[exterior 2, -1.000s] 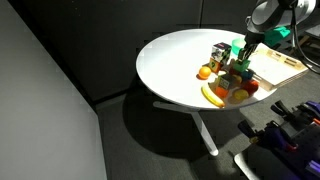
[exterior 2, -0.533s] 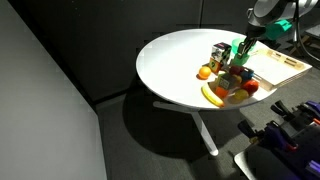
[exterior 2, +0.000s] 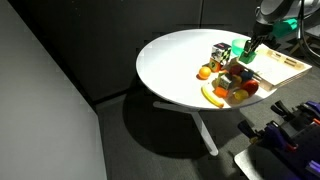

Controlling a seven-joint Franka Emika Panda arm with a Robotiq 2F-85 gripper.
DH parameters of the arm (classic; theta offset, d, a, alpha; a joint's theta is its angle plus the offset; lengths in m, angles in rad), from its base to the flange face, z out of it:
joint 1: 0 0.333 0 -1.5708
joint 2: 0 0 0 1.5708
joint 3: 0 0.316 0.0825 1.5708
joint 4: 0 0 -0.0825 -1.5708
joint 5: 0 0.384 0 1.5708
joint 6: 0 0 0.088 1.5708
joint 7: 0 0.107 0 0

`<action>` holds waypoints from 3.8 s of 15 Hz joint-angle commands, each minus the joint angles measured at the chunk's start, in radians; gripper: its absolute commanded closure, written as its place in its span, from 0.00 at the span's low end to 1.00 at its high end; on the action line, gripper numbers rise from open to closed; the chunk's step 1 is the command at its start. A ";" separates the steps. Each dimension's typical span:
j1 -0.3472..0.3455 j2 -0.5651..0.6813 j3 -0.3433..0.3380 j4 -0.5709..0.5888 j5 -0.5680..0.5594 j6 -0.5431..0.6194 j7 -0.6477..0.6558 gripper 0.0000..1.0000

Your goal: Put the dark green toy block in the box

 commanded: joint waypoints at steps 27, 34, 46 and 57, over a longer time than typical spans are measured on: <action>-0.163 0.092 -0.057 0.027 0.030 -0.011 -0.053 0.73; -0.167 0.106 -0.053 0.033 0.025 -0.018 -0.052 0.09; -0.144 0.003 -0.056 0.023 0.008 -0.022 -0.041 0.00; -0.092 -0.068 -0.061 0.022 0.009 -0.055 -0.037 0.00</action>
